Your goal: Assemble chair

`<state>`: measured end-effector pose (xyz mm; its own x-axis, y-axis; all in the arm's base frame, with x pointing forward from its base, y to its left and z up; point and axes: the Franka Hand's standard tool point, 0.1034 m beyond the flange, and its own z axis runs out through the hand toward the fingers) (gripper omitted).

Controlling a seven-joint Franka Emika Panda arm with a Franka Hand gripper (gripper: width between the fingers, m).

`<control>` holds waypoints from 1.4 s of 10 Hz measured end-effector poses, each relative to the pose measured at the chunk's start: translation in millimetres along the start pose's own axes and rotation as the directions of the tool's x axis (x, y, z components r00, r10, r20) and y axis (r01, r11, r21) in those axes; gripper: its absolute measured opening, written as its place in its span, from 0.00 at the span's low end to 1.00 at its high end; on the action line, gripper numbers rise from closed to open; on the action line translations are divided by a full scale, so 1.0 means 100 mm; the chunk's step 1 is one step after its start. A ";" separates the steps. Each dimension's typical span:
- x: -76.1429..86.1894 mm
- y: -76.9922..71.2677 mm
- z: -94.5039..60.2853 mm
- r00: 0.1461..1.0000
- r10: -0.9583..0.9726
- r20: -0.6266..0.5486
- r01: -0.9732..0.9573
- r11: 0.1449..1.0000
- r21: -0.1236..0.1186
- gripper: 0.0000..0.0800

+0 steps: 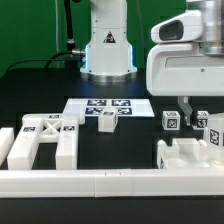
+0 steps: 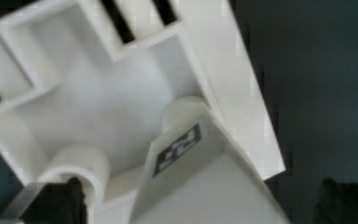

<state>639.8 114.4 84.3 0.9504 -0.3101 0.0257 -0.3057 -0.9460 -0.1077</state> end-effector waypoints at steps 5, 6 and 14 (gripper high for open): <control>0.00 -0.04 -0.03 0.925 -0.378 0.028 0.379 0.924 -0.044 0.81; 0.00 -0.04 -0.03 0.930 -0.368 0.028 0.369 0.929 -0.044 0.64; 0.02 -0.03 -0.03 0.988 0.154 0.027 -0.154 0.988 0.011 0.35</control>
Offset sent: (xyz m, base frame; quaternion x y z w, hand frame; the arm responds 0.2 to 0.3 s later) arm -0.0012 0.0017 0.0023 -0.0119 -0.0009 -0.1891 0.9819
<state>642.7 116.5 87.4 0.8933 -0.4491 -0.0178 -0.4477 -0.8859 -0.1210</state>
